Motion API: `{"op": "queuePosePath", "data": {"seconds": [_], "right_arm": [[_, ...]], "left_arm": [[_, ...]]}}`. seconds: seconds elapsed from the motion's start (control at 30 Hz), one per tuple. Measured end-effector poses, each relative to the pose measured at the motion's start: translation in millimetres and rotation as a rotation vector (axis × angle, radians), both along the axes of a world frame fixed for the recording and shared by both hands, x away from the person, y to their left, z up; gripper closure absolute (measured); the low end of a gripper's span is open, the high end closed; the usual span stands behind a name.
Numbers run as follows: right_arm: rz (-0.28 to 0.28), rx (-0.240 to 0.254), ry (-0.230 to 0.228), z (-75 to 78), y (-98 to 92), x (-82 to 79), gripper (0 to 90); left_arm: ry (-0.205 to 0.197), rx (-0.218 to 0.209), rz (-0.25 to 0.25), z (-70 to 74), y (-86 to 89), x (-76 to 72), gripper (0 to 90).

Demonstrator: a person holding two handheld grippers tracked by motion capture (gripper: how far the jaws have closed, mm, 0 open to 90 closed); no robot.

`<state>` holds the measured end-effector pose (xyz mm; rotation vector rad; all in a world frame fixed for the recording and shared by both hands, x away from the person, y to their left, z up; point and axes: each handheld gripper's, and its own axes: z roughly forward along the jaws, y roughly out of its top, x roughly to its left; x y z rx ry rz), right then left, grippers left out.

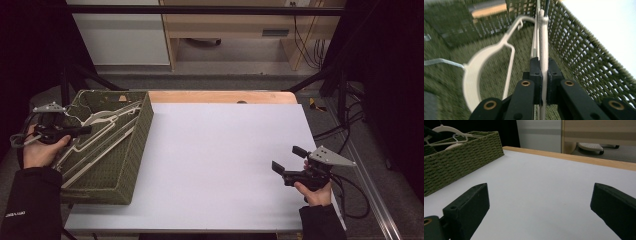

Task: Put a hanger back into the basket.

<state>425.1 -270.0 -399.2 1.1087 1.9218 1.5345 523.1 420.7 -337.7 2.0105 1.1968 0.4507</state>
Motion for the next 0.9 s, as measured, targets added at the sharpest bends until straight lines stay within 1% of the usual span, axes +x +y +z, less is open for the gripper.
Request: {"op": "queuePosePath", "data": {"seconds": [0.03,0.07,0.1,0.13,0.17,0.2,0.23,0.27,0.3,0.33,0.37,0.4,0.43,0.47,0.5,0.53,0.57,0.6,0.63,0.67,0.73,0.77,0.8,0.83,0.9], "right_arm": [[0.001,0.0,0.0,0.0,-0.1,0.0,2.8],[0.003,0.0,0.0,-0.1,0.0,0.0,2.8],[0.005,-0.002,0.001,-0.2,0.2,0.0,2.8],[0.005,-0.003,0.0,-0.2,0.1,0.0,2.8],[0.005,-0.002,0.0,-0.3,0.2,0.0,2.8],[0.005,-0.003,0.0,-0.2,0.1,0.0,2.8],[0.005,-0.002,0.001,-0.2,0.1,0.0,2.8],[0.005,-0.002,0.001,-0.2,0.1,0.0,2.8],[0.005,-0.001,0.001,-0.3,0.3,0.0,2.8],[0.005,-0.001,0.001,-0.3,0.3,0.0,2.8],[0.005,-0.003,0.003,-0.5,0.6,0.1,2.8],[0.004,-0.003,0.003,-0.6,1.0,0.3,2.8],[0.005,-0.002,0.004,-0.8,1.3,0.2,2.8],[0.005,-0.004,0.004,-1.0,1.5,0.4,2.8],[0.009,-0.003,0.003,-1.1,1.5,0.4,2.8],[0.008,-0.003,0.007,-1.2,1.9,0.5,2.8],[0.008,-0.003,0.009,-1.3,2.0,0.4,2.8],[0.006,-0.005,0.012,-1.5,2.3,0.5,2.8],[0.008,-0.008,0.013,-1.7,2.3,0.5,2.8],[0.008,-0.008,0.013,-1.7,2.3,0.5,2.8],[0.008,-0.008,0.009,-1.9,2.9,0.8,2.8],[0.01,-0.006,0.012,-1.8,3.1,0.5,2.8],[0.009,-0.011,0.01,-2.2,3.1,0.8,2.8],[0.009,-0.01,0.01,-2.4,3.4,1.0,2.8],[0.009,-0.01,0.011,-2.7,3.8,1.2,2.8]], "left_arm": [[0.024,-0.015,0.018,-9.5,2.6,1.2,85.1],[0.024,-0.015,0.018,-9.5,2.6,1.2,84.9],[0.047,-0.05,0.043,-17.8,5.9,1.7,84.7],[0.033,-0.066,0.056,-20.3,8.7,1.7,84.5],[0.033,-0.066,0.056,-20.3,8.7,1.7,84.2],[0.028,-0.082,0.067,-21.6,11.3,1.6,83.9],[0.024,-0.087,0.082,-22.7,12.3,1.2,83.6],[0.024,-0.075,0.092,-22.6,13.3,0.9,83.6],[0.014,-0.031,0.142,-23.5,12.4,1.2,82.3],[0.014,-0.031,0.142,-23.5,12.4,1.2,81.7],[0.027,0.018,0.191,-24.7,12.6,1.6,80.5],[0.027,0.018,0.191,-24.7,12.6,1.6,76.6],[0.029,0.047,0.24,-26.4,16.0,1.4,73.7],[0.029,0.047,0.24,-26.4,16.0,1.4,73.9],[0.04,0.04,0.267,-28.3,20.5,0.1,73.6],[0.04,0.04,0.267,-28.3,20.5,0.1,73.0],[0.061,0.04,0.301,-30.2,23.3,-1.6,71.6],[0.073,0.045,0.318,-31.0,24.2,-2.7,70.3],[0.077,0.055,0.327,-32.1,25.0,-3.9,68.2],[0.077,0.055,0.327,-32.1,25.0,-3.9,67.1],[0.096,0.057,0.344,-33.4,27.1,-6.9,66.0],[0.101,0.061,0.351,-33.2,28.3,-8.9,65.0],[0.096,0.059,0.369,-31.6,29.9,-14.2,62.6],[0.103,0.041,0.367,-30.2,30.4,-17.2,62.5],[0.086,0.028,0.354,-26.4,29.8,-24.1,62.4]]}}
